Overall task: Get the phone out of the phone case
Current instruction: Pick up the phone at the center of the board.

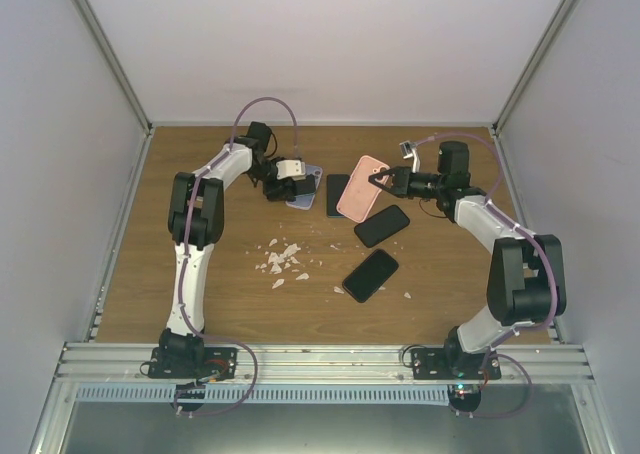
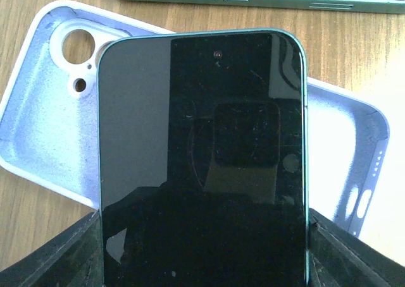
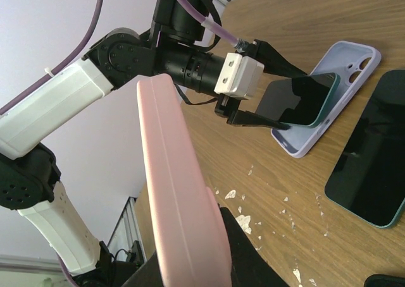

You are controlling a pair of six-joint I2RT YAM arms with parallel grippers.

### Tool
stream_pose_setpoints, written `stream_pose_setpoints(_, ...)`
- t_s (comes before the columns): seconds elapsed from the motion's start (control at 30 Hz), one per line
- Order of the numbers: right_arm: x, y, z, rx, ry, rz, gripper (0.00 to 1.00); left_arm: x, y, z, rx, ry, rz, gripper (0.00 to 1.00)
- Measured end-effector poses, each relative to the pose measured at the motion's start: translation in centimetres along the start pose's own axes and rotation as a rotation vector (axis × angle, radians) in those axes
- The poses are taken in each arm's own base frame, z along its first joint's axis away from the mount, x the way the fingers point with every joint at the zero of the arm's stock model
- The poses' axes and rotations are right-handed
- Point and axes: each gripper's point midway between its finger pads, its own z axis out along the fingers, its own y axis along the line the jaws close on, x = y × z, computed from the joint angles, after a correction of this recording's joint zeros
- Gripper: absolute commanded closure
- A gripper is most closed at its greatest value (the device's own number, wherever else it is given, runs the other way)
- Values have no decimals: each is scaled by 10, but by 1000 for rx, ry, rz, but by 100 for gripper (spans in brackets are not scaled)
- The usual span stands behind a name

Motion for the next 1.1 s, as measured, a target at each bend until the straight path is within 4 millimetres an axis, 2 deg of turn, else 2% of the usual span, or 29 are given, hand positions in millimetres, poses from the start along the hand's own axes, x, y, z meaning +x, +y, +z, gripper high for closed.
stream_pose_setpoints(0.13, 0, 0, 0, 0, 0, 0, 99, -1, 0, -1, -1, -1, -2, 44)
stream_pose_setpoints(0.5, -3, 2, 0, 0, -4, -6, 100, -12, -9, -8, 8, 3, -59, 55)
stream_pose_setpoints(0.87, -23, -1, 6, 37, -16, -36, 100, -46, -18, -59, -58, -62, -131, 62)
stream_pose_setpoints(0.97, -36, -1, 15, 50, -24, -57, 99, -42, -29, -69, -75, -72, -187, 62)
stream_pose_setpoints(1.1, -42, -5, 34, 62, -11, -65, 99, -26, -54, -80, -94, -71, -311, 63)
